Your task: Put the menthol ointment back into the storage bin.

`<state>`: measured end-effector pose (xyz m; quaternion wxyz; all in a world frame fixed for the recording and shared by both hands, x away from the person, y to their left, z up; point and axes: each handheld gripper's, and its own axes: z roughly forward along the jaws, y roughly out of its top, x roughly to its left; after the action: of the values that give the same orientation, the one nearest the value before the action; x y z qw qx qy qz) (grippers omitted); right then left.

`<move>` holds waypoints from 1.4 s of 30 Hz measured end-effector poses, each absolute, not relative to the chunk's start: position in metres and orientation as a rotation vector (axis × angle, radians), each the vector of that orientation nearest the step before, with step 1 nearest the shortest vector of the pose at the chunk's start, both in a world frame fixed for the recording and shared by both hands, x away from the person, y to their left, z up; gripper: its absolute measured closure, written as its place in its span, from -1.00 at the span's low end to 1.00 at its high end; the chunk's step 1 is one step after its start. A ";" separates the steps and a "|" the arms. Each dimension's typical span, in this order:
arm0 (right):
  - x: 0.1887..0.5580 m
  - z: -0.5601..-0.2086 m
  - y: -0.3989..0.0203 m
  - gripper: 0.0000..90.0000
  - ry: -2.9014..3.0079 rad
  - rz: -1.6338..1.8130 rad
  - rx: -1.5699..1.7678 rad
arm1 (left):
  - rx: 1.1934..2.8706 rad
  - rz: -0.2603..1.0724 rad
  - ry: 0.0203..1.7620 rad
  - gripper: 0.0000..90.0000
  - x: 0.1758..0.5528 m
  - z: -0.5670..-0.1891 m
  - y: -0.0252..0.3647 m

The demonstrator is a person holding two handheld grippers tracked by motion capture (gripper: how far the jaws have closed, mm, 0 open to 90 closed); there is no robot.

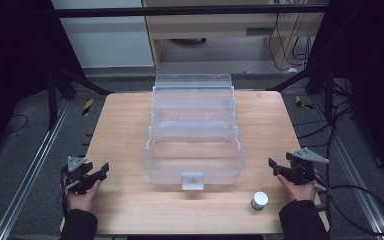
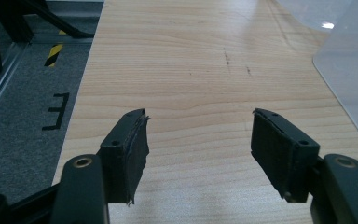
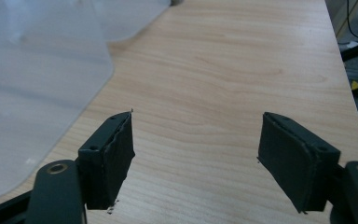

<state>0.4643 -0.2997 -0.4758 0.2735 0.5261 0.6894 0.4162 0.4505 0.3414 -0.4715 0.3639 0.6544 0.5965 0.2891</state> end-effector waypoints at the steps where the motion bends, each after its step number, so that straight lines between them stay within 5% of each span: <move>1: 0.463 -0.472 -0.300 -0.40 1.861 1.138 1.413 | 1.688 0.743 1.535 -0.20 0.451 -0.472 0.341; 42: 0.454 -0.360 -0.262 -0.40 2.464 0.937 0.891 | 1.788 0.709 1.515 -0.32 0.453 -0.478 0.336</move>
<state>0.4536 -0.2620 -0.3600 0.1787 0.3150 0.8712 0.3314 0.4527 0.3357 -0.4782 0.3398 0.6867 0.5821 0.2723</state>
